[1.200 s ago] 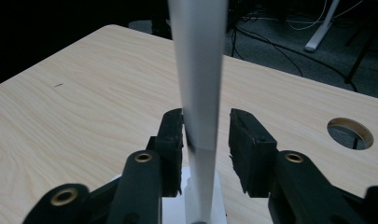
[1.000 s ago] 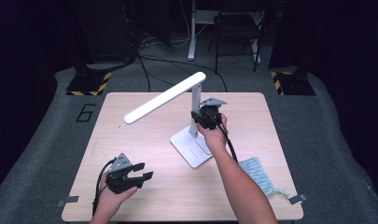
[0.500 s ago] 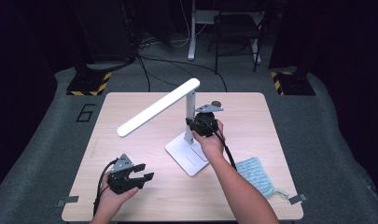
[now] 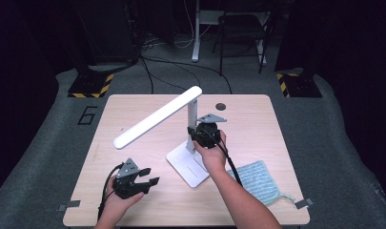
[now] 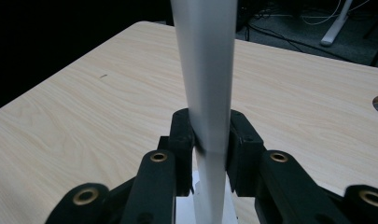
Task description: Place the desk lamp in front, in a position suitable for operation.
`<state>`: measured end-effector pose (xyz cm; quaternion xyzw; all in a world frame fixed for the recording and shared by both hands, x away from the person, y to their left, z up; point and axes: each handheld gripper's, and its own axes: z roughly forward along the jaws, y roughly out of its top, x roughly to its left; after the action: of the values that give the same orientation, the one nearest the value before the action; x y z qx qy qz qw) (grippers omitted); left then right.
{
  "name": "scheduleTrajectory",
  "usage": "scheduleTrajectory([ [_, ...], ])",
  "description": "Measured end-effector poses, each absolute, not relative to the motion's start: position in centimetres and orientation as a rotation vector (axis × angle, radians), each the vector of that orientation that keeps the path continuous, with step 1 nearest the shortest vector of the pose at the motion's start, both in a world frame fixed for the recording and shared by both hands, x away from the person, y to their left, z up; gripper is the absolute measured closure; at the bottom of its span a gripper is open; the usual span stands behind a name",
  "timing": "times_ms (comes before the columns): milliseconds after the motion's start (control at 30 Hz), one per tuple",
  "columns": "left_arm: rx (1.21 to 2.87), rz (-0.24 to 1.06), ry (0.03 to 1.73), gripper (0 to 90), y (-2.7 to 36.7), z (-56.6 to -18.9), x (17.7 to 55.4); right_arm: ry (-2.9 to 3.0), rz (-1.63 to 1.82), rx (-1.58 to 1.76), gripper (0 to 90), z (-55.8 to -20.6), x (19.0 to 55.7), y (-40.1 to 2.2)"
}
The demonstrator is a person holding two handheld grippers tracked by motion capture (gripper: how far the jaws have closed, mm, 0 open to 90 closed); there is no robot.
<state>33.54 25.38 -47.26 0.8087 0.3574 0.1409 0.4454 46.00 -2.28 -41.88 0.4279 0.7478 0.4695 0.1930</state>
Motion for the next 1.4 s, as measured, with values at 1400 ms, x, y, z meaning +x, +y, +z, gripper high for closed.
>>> scheduleTrajectory([
  [1400, 1.966, 0.394, 0.898, 46.1, 25.7, -47.3, 33.3, 2.242, 1.458, 1.054, 61.3, -42.3, 38.9, 2.0],
])
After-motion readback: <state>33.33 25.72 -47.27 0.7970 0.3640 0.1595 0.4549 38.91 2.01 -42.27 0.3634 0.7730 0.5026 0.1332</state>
